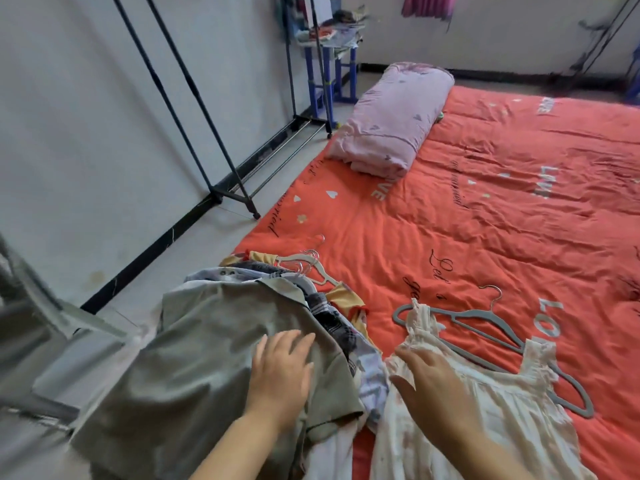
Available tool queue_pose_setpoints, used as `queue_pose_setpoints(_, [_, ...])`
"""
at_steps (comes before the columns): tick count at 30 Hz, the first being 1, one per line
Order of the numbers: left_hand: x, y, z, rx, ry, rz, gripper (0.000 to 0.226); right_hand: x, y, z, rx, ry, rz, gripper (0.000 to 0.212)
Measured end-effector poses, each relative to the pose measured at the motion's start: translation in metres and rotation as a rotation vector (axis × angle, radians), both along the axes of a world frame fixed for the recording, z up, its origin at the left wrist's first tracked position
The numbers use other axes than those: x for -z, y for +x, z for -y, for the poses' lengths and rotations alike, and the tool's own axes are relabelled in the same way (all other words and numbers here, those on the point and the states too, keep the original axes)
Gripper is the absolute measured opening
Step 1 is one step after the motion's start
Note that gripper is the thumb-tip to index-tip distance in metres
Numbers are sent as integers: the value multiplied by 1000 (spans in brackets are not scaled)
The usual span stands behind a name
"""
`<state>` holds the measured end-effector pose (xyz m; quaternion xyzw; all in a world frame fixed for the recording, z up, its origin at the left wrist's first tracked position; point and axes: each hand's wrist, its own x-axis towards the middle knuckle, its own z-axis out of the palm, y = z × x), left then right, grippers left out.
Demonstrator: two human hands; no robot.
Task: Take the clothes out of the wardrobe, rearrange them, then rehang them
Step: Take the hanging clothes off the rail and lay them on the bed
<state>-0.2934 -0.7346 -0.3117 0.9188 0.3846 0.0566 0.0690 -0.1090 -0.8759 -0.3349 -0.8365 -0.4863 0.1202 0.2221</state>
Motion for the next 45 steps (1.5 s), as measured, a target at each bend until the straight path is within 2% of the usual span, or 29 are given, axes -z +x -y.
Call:
queue_pose_setpoints(8, [50,-51,-113,26,-31,3,44,51,-64,-127,10,-69,-32,41])
queue_pose_setpoints(10, [64,-59,-134,53,-28,12,45,70,-74,-159,9,-67,-11,45])
queue_pose_setpoints(13, [86,-70,-159,62,-12,4,46,90,-82,-196,60,-171,-12,53])
queue_pose_setpoints(19, [121,-87,-197,96,-41,24,45,123,-91,-219,190,-240,-24,61])
queue_pose_setpoints(22, [126,-81,-218,95,-65,26,59,133,-96,-212,205,-206,-30,68])
queue_pose_setpoints(24, [125,-70,-236,78,-57,-65,69,141,-98,-207,208,-161,-16,72])
queue_pose_setpoints(27, [133,-56,-258,57,-124,-329,86,152,-97,-208,207,-128,29,72])
queue_pose_setpoints(29, [142,-53,-266,75,-155,-354,89,154,-96,-210,203,-107,57,71])
queue_pose_setpoints(37, [135,-57,-268,131,-119,-191,79,129,-102,-207,231,2,-2,64])
queue_pose_setpoints(45, [66,-71,-241,304,61,171,58,35,-111,-161,216,144,92,66])
